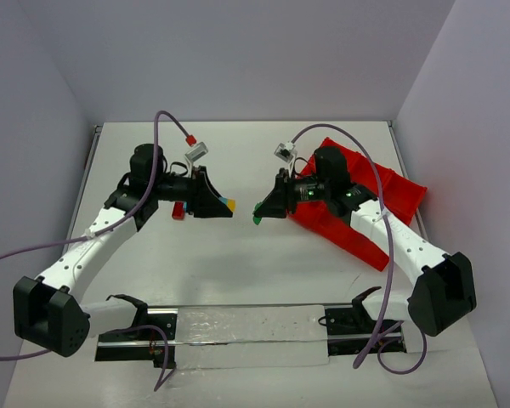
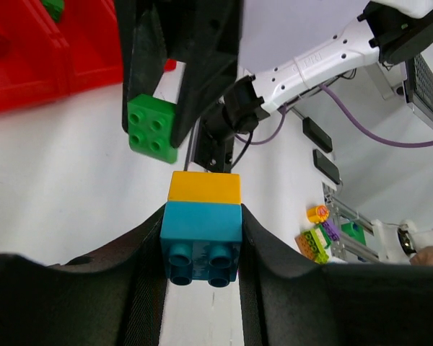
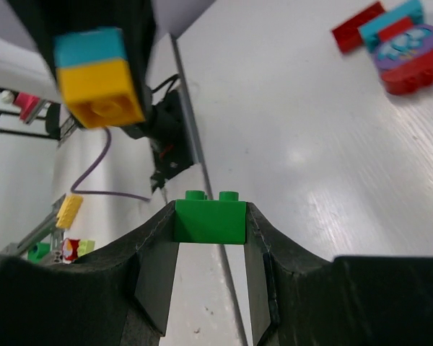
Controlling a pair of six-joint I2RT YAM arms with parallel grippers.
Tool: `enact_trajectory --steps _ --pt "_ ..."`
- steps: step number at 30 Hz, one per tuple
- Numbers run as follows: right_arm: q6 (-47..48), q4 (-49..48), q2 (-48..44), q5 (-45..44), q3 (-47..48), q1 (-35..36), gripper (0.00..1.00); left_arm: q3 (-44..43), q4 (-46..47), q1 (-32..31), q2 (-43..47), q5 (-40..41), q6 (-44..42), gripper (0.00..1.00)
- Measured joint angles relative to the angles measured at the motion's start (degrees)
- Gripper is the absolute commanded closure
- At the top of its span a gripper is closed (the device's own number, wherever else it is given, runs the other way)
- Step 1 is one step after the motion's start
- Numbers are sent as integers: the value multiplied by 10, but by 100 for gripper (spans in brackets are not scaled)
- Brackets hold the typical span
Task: Sort the legos into containers by color
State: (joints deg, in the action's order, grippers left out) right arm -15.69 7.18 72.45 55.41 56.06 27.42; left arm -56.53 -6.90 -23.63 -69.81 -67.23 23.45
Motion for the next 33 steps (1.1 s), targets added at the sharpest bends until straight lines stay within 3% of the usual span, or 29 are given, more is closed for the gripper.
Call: enact_trajectory --steps 7,14,17,21,26,33 --pt "7 44 -9 -79 -10 -35 89 0 7 27 17 -2 11 100" --pt "-37 82 -84 -477 -40 -71 92 -15 -16 27 -15 43 18 100" --pt "-51 89 -109 -584 -70 -120 91 -27 -32 27 -25 62 18 100" --pt "-58 95 -111 -654 -94 -180 88 -40 -35 27 -25 74 18 100" --pt "-59 92 -92 -671 -107 -212 82 -41 -31 27 -25 83 28 100" --pt "-66 80 -25 -676 -107 -218 31 -41 -31 27 -25 115 38 100"
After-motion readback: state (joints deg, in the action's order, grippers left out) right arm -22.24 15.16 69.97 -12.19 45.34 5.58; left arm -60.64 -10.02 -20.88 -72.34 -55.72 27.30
